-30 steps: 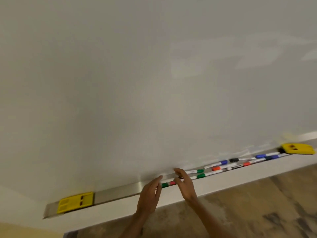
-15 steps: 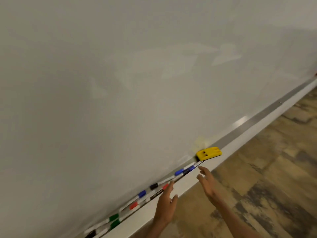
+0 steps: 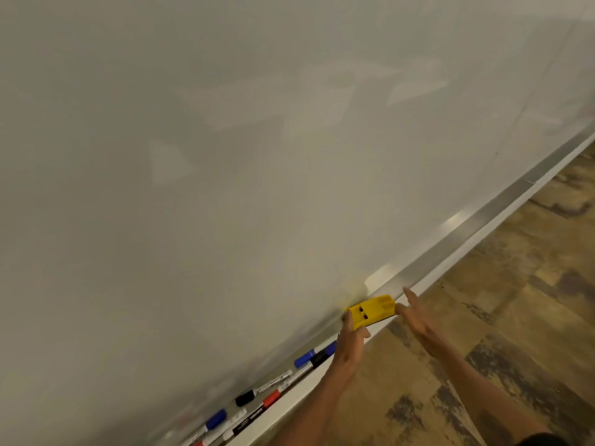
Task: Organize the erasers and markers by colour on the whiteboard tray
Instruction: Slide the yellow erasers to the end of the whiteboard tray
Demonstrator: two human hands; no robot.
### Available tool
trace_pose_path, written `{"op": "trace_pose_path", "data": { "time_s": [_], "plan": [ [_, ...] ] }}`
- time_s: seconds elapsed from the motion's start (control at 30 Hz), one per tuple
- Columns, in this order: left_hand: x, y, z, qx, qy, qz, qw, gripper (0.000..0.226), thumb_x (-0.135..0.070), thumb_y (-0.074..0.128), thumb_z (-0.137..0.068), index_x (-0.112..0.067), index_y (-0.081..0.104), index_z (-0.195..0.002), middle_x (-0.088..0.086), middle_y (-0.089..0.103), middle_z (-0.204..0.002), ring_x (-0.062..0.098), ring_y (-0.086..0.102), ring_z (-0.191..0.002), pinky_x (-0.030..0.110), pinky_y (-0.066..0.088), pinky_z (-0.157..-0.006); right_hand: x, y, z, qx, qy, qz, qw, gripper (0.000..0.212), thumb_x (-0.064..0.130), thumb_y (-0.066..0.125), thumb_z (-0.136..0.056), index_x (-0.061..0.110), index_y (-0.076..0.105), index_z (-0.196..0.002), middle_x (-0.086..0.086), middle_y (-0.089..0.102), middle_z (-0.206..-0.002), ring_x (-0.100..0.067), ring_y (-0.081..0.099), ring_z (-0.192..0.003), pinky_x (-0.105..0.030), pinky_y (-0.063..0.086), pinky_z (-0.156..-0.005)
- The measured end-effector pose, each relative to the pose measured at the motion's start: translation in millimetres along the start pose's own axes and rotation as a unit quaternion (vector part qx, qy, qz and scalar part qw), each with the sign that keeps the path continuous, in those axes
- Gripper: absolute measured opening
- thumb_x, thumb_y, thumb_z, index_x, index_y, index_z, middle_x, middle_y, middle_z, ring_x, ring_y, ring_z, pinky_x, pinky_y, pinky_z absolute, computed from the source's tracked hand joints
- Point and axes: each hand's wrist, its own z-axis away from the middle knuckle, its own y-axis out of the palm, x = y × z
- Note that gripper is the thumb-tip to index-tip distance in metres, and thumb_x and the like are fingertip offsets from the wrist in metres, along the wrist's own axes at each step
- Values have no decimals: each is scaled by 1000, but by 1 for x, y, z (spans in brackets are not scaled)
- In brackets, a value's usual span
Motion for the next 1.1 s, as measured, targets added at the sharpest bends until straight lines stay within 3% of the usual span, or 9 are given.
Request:
{"op": "trace_pose_path", "data": {
  "time_s": [0.1, 0.2, 0.27, 0.37, 0.53, 0.63, 0.73, 0.9, 1.1],
  "plan": [
    [-4, 5, -14, -12, -25, -4, 1000, 68, -2, 42, -91, -19, 17, -153, 8, 40, -147, 23, 45, -124, 33, 38, -98, -4, 8, -18, 13, 5, 1, 1000, 56, 22, 44, -99, 19, 25, -151, -11, 26, -159, -31, 29, -144, -51, 27, -118],
    [-2, 7, -20, -22, -51, -10, 998, 65, -3, 38, -96, -20, 12, -153, 10, 45, -134, 13, 47, -101, 29, 38, -86, -8, 16, -26, 25, 12, -1, 1000, 55, 24, 42, -99, 19, 25, -151, -9, 28, -158, -30, 31, -143, -50, 28, -117],
    [1, 8, -24, -33, -50, -15, 998, 63, -1, 39, -95, -17, 17, -152, 13, 46, -138, 19, 50, -108, 32, 42, -89, -10, 19, -29, 25, 18, -5, 1000, 54, 25, 41, -99, 20, 24, -151, -9, 28, -159, -31, 32, -142, -49, 28, -116],
    [5, 10, -33, -47, -46, -12, 998, 59, 7, 41, -90, -8, 32, -146, 22, 44, -142, 35, 47, -125, 48, 43, -104, -14, 22, -36, 26, 24, 5, 999, 54, 26, 42, -98, 20, 26, -150, -9, 28, -158, -31, 32, -141, -47, 30, -113],
    [7, 13, -40, -62, -39, 33, 997, 50, 12, 41, -86, -4, 48, -133, 24, 58, -125, 29, 55, -98, 44, 46, -95, -22, 26, -46, 20, 43, -21, 999, 50, 22, 44, -97, 17, 34, -146, -12, 33, -154, -32, 39, -135, -52, 37, -112],
    [6, 16, -40, -57, -37, 30, 997, 53, 11, 40, -86, -2, 44, -137, 32, 52, -131, 48, 50, -117, 52, 43, -101, -26, 26, -47, 13, 57, -84, 995, 49, 19, 43, -98, 17, 35, -146, -11, 32, -155, -32, 40, -134, -55, 41, -109],
    [5, 16, -30, -43, -43, 24, 998, 52, 5, 38, -90, -3, 38, -142, 38, 40, -137, 53, 38, -127, 58, 34, -106, -30, 29, -42, -1, 64, -99, 993, 47, 21, 41, -100, 18, 35, -146, -12, 31, -155, -33, 39, -134, -55, 42, -108],
    [19, -9, 3, -78, -21, -13, 997, 58, -4, 36, -95, -22, 30, -149, 11, 43, -149, 30, 44, -134, 48, 39, -110, -18, 61, -1, -41, 44, -144, 988, 45, 18, 43, -99, 16, 37, -144, -14, 34, -151, -35, 42, -131, -56, 46, -103],
    [59, -52, 73, -162, 2, -51, 985, 58, -13, 40, -97, -26, 24, -152, 8, 43, -150, 26, 47, -132, 42, 42, -107, 8, 116, 83, -71, -11, -142, 987, 39, 20, 41, -102, 20, 41, -141, -14, 42, -146, -33, 48, -125, -55, 49, -99]
  ]
}}
